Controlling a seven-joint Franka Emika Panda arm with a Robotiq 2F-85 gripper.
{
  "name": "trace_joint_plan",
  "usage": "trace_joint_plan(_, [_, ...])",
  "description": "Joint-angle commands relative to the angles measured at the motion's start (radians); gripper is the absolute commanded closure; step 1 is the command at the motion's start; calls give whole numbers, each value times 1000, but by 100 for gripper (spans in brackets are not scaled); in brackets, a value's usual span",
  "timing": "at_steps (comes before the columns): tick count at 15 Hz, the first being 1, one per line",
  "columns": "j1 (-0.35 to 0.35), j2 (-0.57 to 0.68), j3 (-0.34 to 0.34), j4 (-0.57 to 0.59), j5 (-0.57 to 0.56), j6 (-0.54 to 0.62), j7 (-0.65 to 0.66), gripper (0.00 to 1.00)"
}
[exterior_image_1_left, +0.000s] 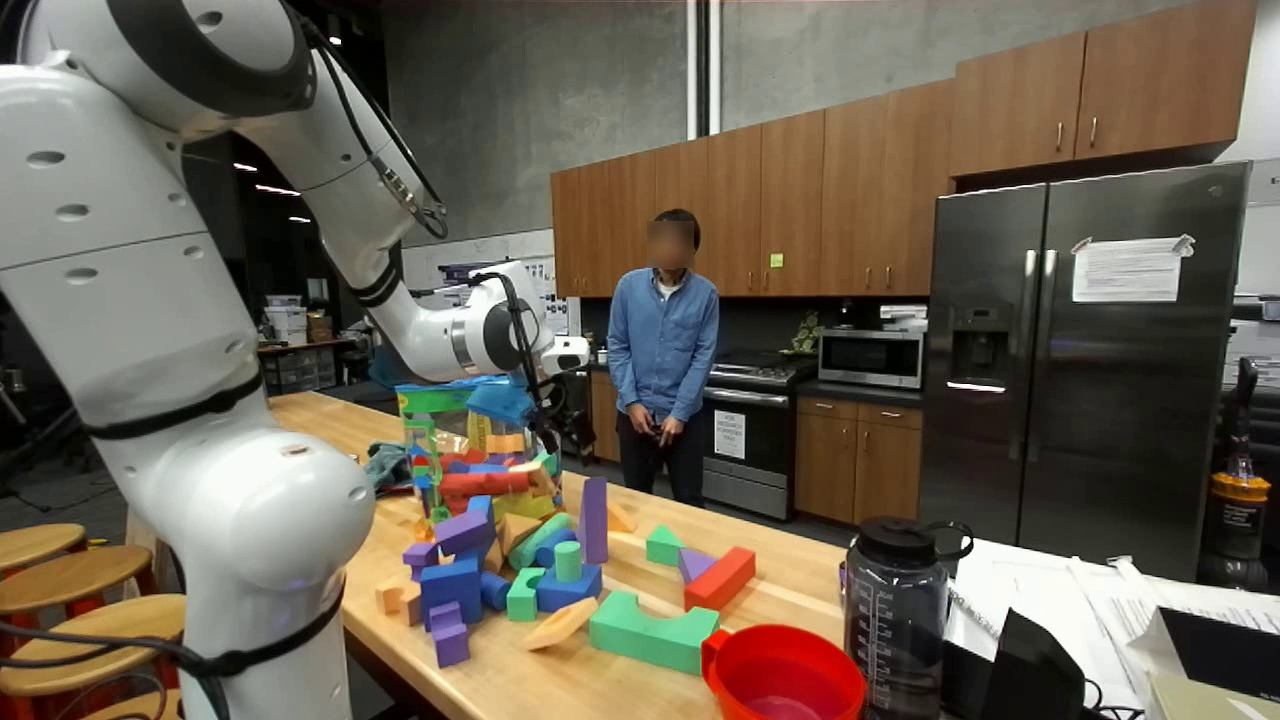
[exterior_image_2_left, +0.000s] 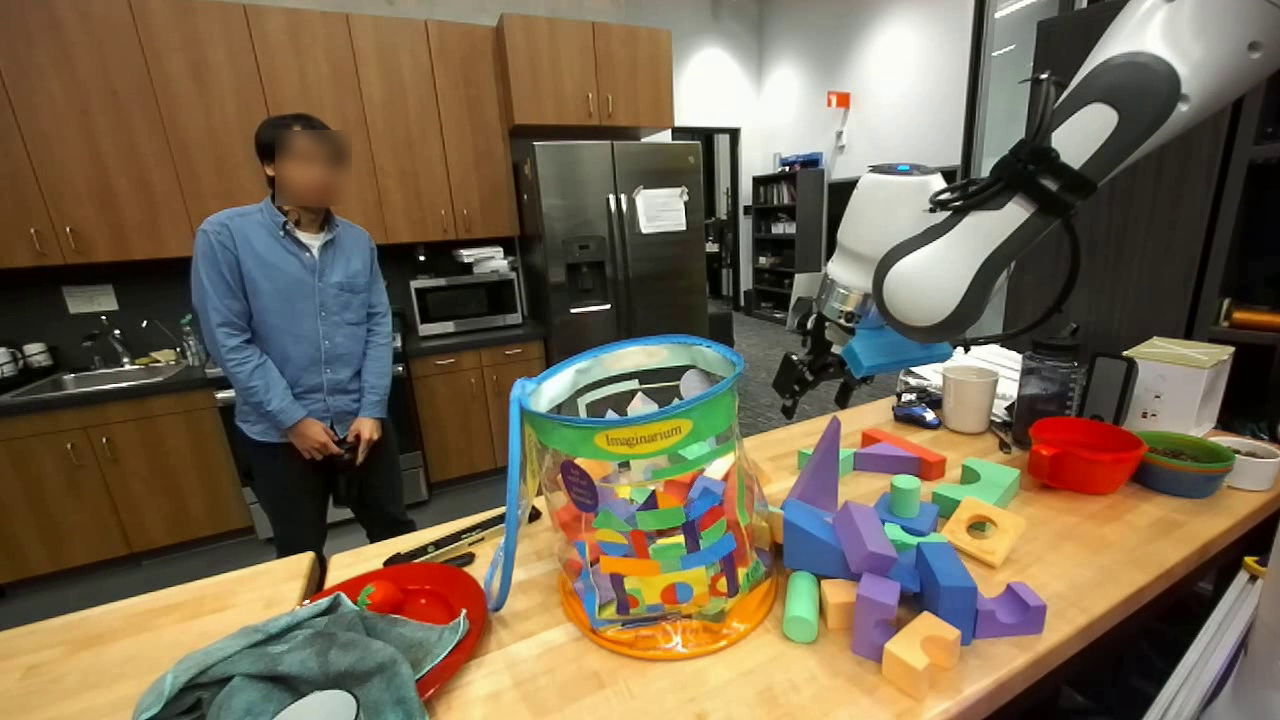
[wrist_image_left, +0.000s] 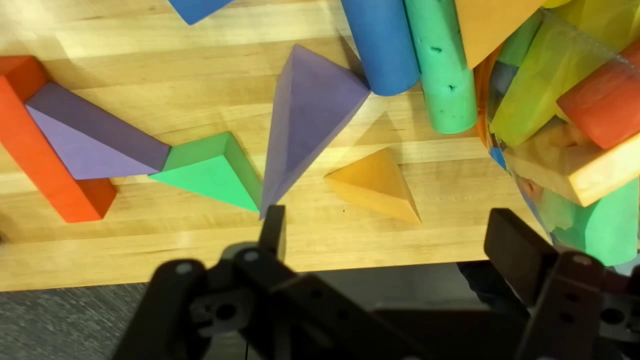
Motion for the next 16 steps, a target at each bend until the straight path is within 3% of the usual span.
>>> trace_joint_plan(1, [-5,-2,5,0,9,-2,-8,0])
trace_joint_plan(11, [89,-12,-9,8,151,-119,-40,0])
trace_joint_plan(16, [87,-15,-26,-32,222,-202,-7,0])
